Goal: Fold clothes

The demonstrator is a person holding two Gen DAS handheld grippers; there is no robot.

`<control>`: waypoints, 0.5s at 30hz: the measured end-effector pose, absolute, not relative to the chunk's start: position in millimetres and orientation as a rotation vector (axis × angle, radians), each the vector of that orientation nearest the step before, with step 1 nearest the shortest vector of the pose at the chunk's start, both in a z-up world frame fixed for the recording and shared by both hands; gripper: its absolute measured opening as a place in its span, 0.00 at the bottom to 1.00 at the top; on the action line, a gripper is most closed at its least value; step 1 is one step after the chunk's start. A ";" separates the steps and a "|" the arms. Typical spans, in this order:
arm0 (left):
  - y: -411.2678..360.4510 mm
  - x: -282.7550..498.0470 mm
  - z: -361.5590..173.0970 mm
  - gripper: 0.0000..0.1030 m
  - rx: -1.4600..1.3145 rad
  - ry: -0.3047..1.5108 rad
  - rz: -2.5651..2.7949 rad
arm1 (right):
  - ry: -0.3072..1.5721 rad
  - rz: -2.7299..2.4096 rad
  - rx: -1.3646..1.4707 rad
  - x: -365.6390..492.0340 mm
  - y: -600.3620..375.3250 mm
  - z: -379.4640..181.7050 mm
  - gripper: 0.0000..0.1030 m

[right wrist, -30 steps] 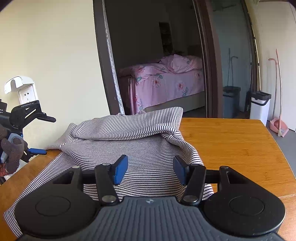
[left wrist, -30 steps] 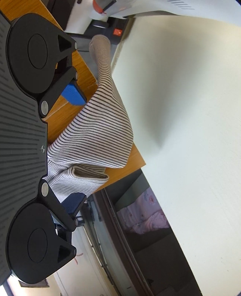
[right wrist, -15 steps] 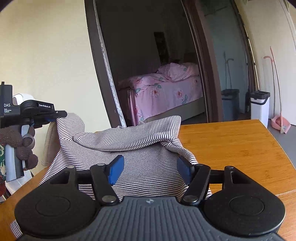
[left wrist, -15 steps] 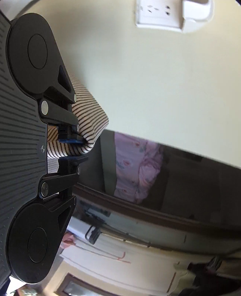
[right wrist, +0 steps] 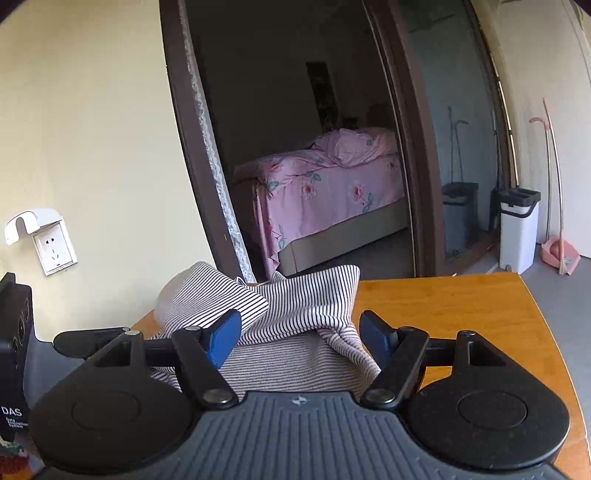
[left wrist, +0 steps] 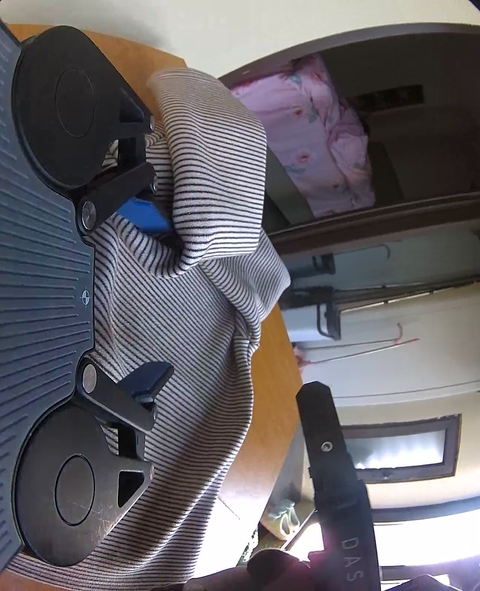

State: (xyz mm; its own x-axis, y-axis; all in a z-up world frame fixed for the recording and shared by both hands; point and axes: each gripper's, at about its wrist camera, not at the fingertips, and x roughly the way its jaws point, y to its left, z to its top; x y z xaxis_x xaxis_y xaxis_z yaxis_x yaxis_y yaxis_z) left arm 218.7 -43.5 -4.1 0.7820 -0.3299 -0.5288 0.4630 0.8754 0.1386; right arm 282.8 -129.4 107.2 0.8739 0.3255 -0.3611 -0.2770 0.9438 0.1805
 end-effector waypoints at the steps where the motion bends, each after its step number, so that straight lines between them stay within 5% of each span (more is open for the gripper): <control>1: -40.1 215.8 -3.3 0.89 0.260 0.526 -0.426 | 0.400 0.341 0.083 291.7 -117.4 117.7 0.70; 7: -10.9 204.3 9.2 0.93 0.208 0.564 -0.391 | 0.549 0.628 -0.245 352.7 3.2 150.0 0.69; 15: 59.9 184.9 26.4 0.96 0.084 0.609 -0.266 | 0.588 0.694 -0.738 395.1 135.7 78.7 0.69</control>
State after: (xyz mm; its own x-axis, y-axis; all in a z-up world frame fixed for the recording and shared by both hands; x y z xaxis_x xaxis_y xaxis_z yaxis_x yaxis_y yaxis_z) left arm 184.9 59.9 26.4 0.7873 -0.2223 -0.5751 0.2713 0.9625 -0.0007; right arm 395.1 135.7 78.7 0.6310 0.3528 -0.6909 -0.7394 0.5429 -0.3981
